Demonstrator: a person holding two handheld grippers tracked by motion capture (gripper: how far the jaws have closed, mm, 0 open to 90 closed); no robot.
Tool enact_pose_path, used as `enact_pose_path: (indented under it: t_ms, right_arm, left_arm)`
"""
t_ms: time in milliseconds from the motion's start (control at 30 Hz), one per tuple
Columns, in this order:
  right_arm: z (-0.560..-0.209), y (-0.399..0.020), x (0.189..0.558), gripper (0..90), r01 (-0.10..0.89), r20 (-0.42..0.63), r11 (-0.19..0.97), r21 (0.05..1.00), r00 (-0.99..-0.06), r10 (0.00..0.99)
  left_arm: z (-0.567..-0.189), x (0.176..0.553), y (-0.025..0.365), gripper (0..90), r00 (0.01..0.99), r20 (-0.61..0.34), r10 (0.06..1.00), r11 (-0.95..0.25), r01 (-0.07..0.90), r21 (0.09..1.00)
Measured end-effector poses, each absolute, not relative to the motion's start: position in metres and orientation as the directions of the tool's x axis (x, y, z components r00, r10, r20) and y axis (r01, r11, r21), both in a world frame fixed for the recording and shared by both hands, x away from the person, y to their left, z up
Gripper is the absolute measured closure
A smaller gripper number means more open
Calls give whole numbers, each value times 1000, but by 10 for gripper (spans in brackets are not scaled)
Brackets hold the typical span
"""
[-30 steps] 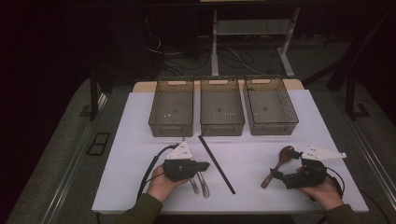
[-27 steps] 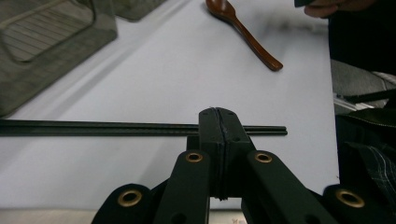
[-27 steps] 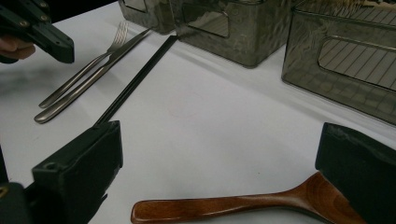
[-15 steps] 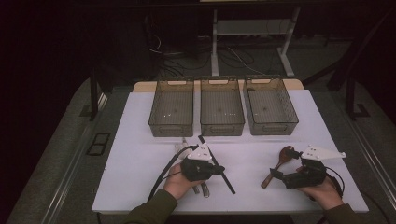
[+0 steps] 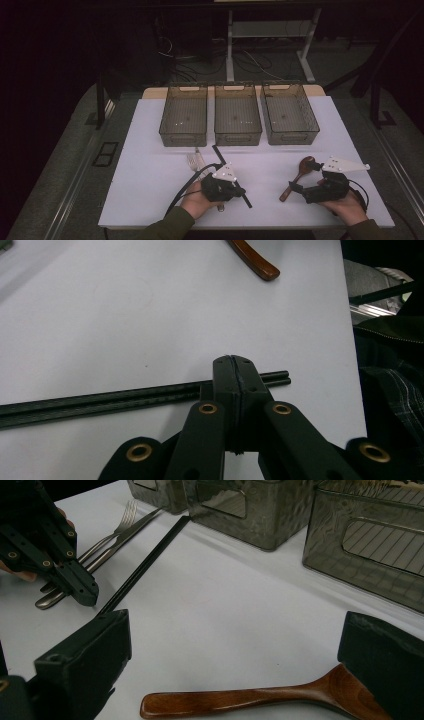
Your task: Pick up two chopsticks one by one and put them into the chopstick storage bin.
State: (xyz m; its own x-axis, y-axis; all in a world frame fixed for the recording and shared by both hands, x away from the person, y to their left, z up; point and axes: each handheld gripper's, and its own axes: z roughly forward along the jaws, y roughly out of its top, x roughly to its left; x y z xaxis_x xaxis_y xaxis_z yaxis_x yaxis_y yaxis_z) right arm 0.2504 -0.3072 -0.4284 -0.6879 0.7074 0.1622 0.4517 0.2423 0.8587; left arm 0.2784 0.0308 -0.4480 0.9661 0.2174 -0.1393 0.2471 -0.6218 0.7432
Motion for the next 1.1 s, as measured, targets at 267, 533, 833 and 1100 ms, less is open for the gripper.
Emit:
enact_pose_path:
  t_ms: [267,533,833,1100]
  right_arm:
    - [-428,-307,251,1,450,161,241,860,-688,707]
    - [-428,-307,251,1,449,161,241,860,-687,708]
    - [-428,-308,251,0,451,162,239,860,-685,710]
    - [-428,-308,251,1,451,163,237,860,-685,710]
  left_arm:
    - [-452,277,25,884,967,-135,215,-642,244,727]
    - [-453,279,16,884,969,-128,213,-648,238,724]
    - [-452,287,3,885,967,-122,224,-656,243,715]
    - [-451,295,-8,885,964,-123,234,-652,249,716]
